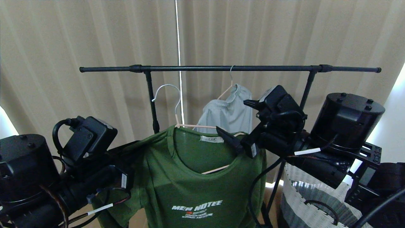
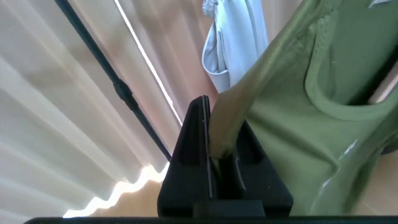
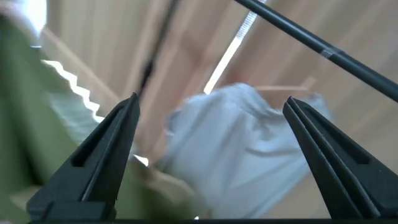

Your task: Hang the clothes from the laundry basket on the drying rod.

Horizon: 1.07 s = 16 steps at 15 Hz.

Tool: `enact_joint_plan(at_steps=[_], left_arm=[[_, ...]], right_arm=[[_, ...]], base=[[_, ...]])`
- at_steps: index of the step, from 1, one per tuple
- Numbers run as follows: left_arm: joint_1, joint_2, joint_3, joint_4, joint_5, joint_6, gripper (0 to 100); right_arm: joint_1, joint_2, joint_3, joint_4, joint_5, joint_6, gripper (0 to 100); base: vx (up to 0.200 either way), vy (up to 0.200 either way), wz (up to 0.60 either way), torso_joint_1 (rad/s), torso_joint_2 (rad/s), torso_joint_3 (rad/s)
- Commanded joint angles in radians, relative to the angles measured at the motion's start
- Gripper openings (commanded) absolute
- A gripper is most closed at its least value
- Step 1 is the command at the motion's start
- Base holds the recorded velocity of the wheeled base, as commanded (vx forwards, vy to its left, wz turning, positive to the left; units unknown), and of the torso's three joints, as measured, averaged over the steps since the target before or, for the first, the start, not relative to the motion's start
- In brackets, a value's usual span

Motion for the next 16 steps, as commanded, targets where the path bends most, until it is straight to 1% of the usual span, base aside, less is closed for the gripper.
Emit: enact_joint_plan(at_steps=[1,4,6,8,9,11,12,16], left_arm=[[0.000,0.004,-0.003,-0.001,0.000,0.000,0],[-0.008,-0.001,-0.002,-0.001,-0.002,0.000,0],[-0.029,-0.013,0.003,-0.001,-0.002,0.000,0],[-0.044,-0.028,0.007,-0.001,-0.003,0.000,0],[-0.046,-0.033,0.007,-0.001,-0.003,0.000,0],[-0.046,-0.030,0.007,-0.001,-0.003,0.000,0],[-0.046,-0.028,0.006,-0.001,-0.003,0.000,0],[-0.046,-0.027,0.006,-0.001,-0.003,0.002,0]], right_arm=[[0.024,-0.010,0.006,-0.001,0.001,0.000,100],[0.030,0.008,0.001,0.005,-0.001,-0.002,100],[0.019,0.040,-0.014,0.011,-0.002,-0.003,100],[-0.021,0.077,-0.034,0.011,-0.004,-0.005,100],[-0.030,0.096,-0.060,0.016,-0.004,-0.005,100],[-0.039,0.103,-0.079,0.025,-0.004,-0.005,100],[-0.036,0.102,-0.079,0.028,-0.004,-0.005,0],[-0.013,0.096,-0.076,0.027,-0.004,-0.036,0]], base=[[0.000,0.000,0.00,0.000,0.00,0.000],[0.000,0.000,0.00,0.000,0.00,0.000],[0.000,0.000,0.00,0.000,0.00,0.000],[0.000,0.000,0.00,0.000,0.00,0.000],[0.000,0.000,0.00,0.000,0.00,0.000],[0.000,0.000,0.00,0.000,0.00,0.000],[0.000,0.000,0.00,0.000,0.00,0.000],[0.000,0.000,0.00,0.000,0.00,0.000]])
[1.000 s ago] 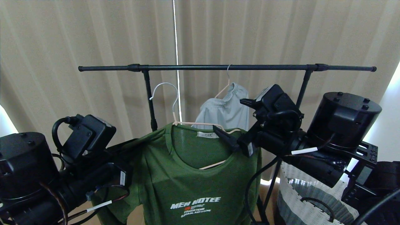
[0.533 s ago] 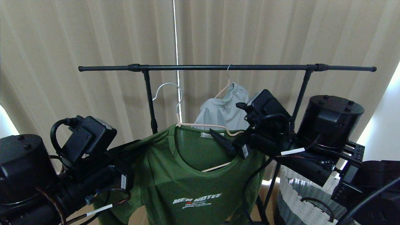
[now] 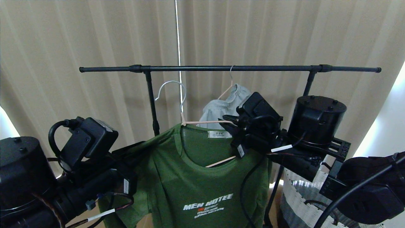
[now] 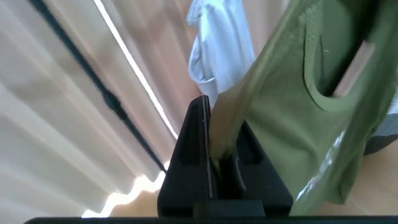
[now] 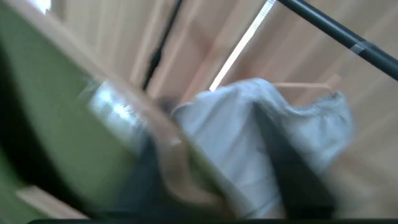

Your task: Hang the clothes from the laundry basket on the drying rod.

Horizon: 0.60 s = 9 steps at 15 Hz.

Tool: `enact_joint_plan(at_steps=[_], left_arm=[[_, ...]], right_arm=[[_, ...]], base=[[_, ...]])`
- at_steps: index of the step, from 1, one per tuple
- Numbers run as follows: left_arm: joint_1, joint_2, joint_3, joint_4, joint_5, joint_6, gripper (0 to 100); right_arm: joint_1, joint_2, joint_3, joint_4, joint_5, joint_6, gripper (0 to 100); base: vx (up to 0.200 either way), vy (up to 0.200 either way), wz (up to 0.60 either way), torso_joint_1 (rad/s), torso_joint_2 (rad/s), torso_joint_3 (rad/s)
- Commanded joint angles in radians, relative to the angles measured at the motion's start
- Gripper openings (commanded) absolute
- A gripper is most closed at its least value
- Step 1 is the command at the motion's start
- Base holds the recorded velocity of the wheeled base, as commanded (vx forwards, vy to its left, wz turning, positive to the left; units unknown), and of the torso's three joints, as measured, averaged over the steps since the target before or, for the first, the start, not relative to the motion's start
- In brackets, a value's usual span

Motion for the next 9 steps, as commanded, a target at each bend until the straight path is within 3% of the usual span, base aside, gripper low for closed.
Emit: enact_joint_plan(at_steps=[1,6,9], left_arm=[[0.001,0.000,0.001,0.003,0.006,0.000,0],[0.007,-0.008,0.001,0.003,0.006,-0.003,0],[0.007,0.001,-0.075,0.015,0.002,-0.006,0]], right_arm=[[0.014,-0.003,0.005,-0.002,-0.010,-0.002,0],[0.025,-0.017,0.005,-0.008,-0.013,-0.003,0],[0.022,-0.050,0.009,-0.005,-0.016,-0.002,0]], base=[[0.000,0.000,0.00,0.000,0.00,0.000],[0.000,0.000,0.00,0.000,0.00,0.000],[0.000,0.000,0.00,0.000,0.00,0.000]])
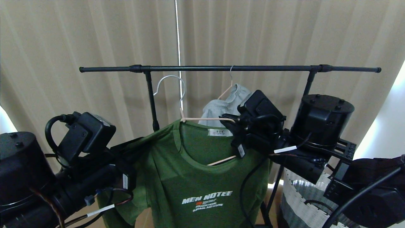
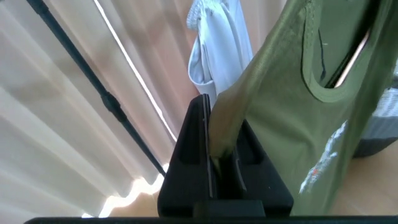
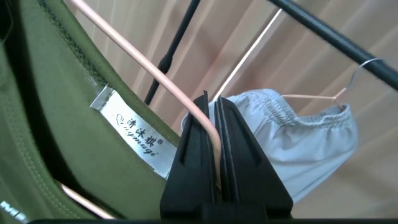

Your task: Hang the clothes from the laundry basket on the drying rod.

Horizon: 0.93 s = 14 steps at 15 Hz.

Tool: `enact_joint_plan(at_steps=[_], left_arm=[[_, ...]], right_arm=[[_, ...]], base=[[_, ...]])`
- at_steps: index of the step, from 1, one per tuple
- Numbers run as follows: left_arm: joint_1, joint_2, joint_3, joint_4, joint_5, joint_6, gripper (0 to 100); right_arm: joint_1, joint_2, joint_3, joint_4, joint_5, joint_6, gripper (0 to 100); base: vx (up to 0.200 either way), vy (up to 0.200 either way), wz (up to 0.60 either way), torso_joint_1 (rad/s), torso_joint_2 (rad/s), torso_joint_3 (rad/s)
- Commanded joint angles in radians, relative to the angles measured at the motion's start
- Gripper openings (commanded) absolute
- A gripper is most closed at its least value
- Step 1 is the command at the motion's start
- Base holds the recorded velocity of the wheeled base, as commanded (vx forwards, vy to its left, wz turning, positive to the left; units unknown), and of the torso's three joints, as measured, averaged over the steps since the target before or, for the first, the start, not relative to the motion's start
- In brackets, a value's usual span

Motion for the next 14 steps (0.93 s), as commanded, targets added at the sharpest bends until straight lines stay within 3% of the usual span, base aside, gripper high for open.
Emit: enact_joint_plan(at_steps=[1,5,10,14], left_arm=[[0.001,0.012,-0.068,0.007,0.001,0.001,100],[0.006,0.045,-0.104,0.015,-0.002,0.003,100],[0.020,0.082,-0.131,0.016,-0.007,0.001,100],[0.027,0.122,-0.168,0.020,-0.142,0.001,100]], right_arm=[[-0.004,-0.037,0.006,0.000,-0.001,0.000,0],[-0.062,-0.086,0.022,0.006,-0.010,0.000,0],[-0.220,-0.162,0.033,0.006,-0.041,0.000,0],[-0.309,-0.198,0.061,-0.005,-0.035,0.006,0]], base=[[0.000,0.000,0.00,0.000,0.00,0.000],[0.000,0.000,0.00,0.000,0.00,0.000],[0.000,0.000,0.00,0.000,0.00,0.000],[0.000,0.000,0.00,0.000,0.00,0.000]])
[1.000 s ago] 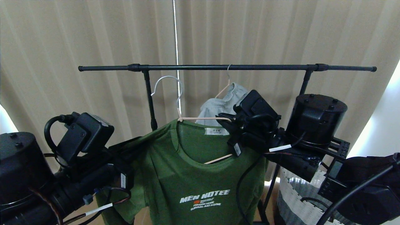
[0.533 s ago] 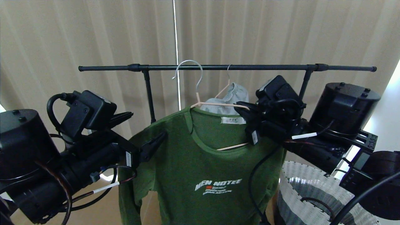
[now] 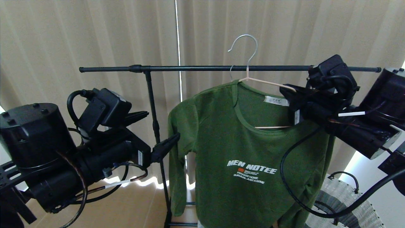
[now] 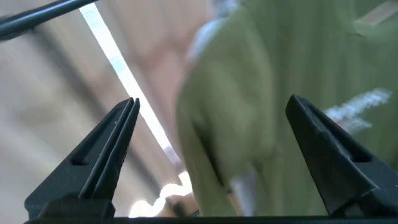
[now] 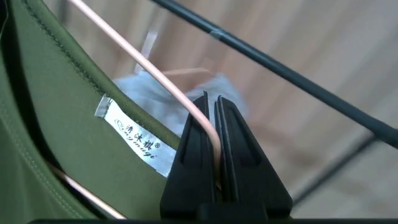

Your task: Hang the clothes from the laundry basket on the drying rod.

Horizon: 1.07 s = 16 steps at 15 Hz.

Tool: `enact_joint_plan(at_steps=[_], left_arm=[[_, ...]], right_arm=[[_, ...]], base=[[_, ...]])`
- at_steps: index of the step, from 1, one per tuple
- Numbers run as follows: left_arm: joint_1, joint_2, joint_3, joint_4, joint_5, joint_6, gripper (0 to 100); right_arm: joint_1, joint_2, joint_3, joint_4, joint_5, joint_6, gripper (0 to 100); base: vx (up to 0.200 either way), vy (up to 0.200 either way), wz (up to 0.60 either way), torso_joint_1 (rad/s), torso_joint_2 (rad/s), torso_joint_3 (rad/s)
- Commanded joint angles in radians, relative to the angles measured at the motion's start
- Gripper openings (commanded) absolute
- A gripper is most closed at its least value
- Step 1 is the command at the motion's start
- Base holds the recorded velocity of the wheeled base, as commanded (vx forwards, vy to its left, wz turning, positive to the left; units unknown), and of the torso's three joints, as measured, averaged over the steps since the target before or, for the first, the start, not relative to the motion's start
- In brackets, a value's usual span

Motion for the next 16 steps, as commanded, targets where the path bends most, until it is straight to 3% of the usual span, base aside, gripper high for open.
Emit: enact_joint_plan(at_steps=[1,5,7,12,13,16], left_arm=[[0.024,0.045,-0.005,0.000,-0.008,0.001,100],[0.105,0.077,0.058,-0.005,-0.100,0.029,100],[0.119,0.083,0.050,-0.006,-0.108,0.058,100],[0.147,0.111,0.034,-0.011,-0.105,0.058,100],[0.150,0.109,0.038,-0.011,-0.105,0.060,0],[0.161,0.106,0.044,-0.011,-0.102,0.064,0]], right_arm=[[-0.022,-0.035,0.009,-0.002,0.005,0.019,0],[-0.022,-0.070,0.009,-0.006,0.032,0.049,0],[-0.016,-0.098,0.011,-0.006,0.086,0.047,0],[0.017,-0.131,0.043,-0.006,0.114,0.047,0],[0.017,-0.133,0.043,-0.006,0.112,0.046,0],[0.015,-0.131,0.048,-0.006,0.109,0.047,0]], base=[[0.000,0.000,0.00,0.000,0.00,0.000],[0.000,0.000,0.00,0.000,0.00,0.000],[0.000,0.000,0.00,0.000,0.00,0.000],[0.000,0.000,0.00,0.000,0.00,0.000],[0.000,0.000,0.00,0.000,0.00,0.000],[0.000,0.000,0.00,0.000,0.00,0.000]])
